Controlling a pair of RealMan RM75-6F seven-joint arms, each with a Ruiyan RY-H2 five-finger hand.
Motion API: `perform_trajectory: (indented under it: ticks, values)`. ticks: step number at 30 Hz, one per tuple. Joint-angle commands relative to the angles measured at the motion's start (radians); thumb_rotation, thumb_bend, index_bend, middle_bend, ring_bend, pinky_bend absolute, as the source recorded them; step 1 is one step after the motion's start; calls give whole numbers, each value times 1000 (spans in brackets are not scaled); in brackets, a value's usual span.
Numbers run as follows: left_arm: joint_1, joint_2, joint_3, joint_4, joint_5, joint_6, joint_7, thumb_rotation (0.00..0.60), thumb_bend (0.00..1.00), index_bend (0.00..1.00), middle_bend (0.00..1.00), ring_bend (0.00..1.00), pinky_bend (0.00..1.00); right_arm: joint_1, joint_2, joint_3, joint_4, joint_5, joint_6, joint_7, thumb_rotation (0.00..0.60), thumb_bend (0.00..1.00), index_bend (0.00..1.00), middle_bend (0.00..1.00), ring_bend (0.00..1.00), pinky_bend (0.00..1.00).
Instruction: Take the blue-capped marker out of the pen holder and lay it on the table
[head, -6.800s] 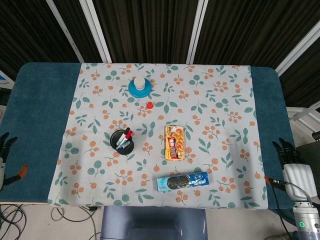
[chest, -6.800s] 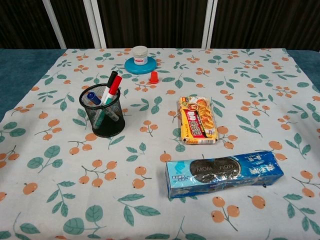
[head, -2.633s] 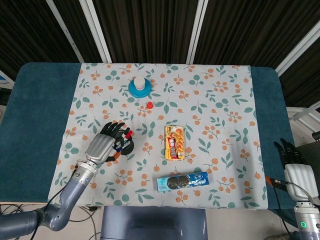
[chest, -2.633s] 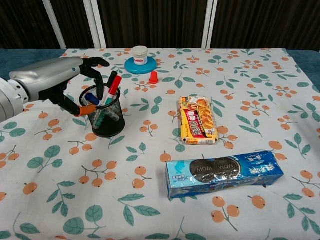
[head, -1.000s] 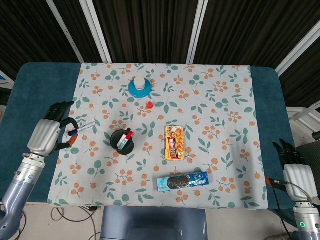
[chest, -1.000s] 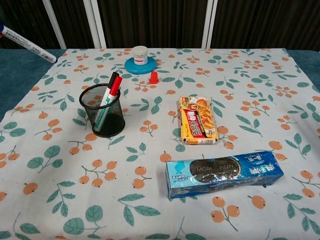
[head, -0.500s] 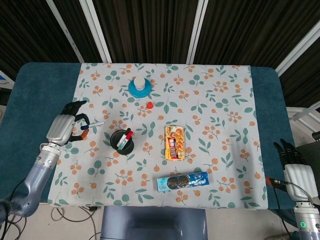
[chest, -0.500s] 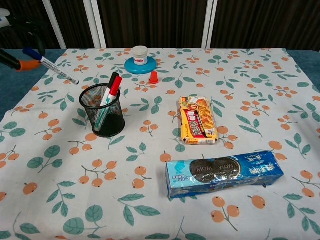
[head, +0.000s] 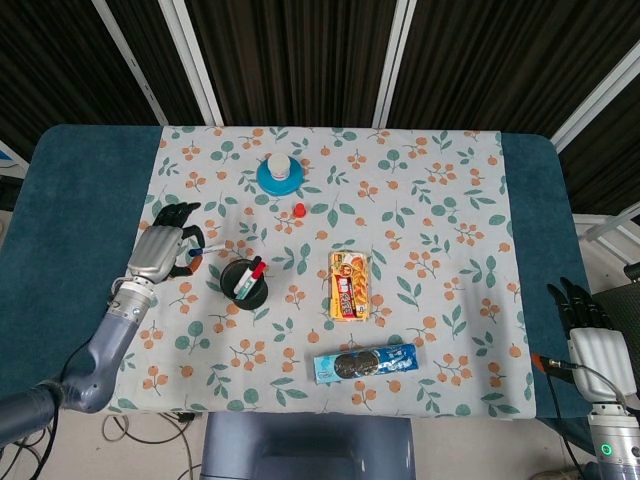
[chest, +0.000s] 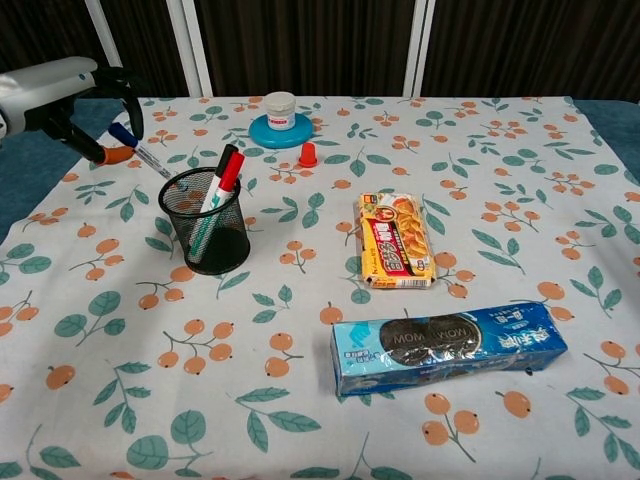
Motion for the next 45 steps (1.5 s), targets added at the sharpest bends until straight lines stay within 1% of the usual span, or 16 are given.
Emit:
perform_trajectory:
  ticks: [1,7,11,12,14,17,19,22,25,30,32,36,39,41,43,45]
  values:
    - [-7,-18,1,9,-16,-8,20,600,367,534,71,0,0,0,0,0,0,1,-1,1,600,99,94,9,62,175]
    - [-12,-39,28,12,-16,-19,59,600,367,514,71,0,0,0,1,0,0,-1,1,1,600,99,94,9,62,175]
    - [-13,-33,39,-2,-6,-18,77,600,353,492,69,0,0,0,1,1,-1,1,0,3,600,99,94,9,62,175]
    - [-14,-28,44,-5,-3,-20,86,600,333,479,68,0,0,0,1,1,-1,2,-1,4,600,99,94,9,62,175]
    - [-15,-18,52,-16,-2,-19,116,600,226,421,62,0,0,0,2,1,-2,4,-2,3,600,99,95,9,62,175]
    - [-12,-7,54,-43,2,-13,123,600,120,345,56,0,0,0,1,1,-2,4,-1,2,600,99,96,9,62,175]
    - [-7,6,55,-77,15,-4,112,600,110,325,55,0,0,-1,1,1,-2,4,0,2,600,99,96,8,62,175]
    - [10,56,68,-165,54,29,119,600,109,297,51,0,0,-1,1,2,-3,5,0,2,600,99,96,9,62,175]
    - [32,108,78,-251,78,71,144,600,108,278,46,0,0,-1,1,1,-2,4,-1,1,600,99,96,9,62,175]
    - [82,195,89,-380,148,164,131,600,109,273,49,0,0,-1,1,1,-3,4,0,0,600,99,96,9,62,175]
    - [116,239,101,-427,177,217,138,600,109,273,52,0,0,-1,0,1,-3,4,0,-1,600,99,96,9,62,175]
    - [195,301,130,-489,188,322,199,600,109,268,52,0,0,-1,0,1,-3,4,0,-1,600,99,96,9,62,175]
    - [252,331,157,-502,184,384,234,600,109,244,47,0,0,-1,0,1,-3,4,1,-2,600,99,96,9,62,175]
    - [296,355,178,-503,185,420,216,600,118,214,38,0,0,-2,0,2,-3,4,2,-2,600,99,96,9,62,175]
    - [332,369,190,-491,186,449,184,600,162,199,34,0,0,-2,-1,2,-3,5,2,-3,600,99,96,9,62,175]
    - [364,369,197,-467,182,485,188,600,198,192,32,0,0,-2,-1,3,-4,6,2,-5,600,99,96,9,62,175]
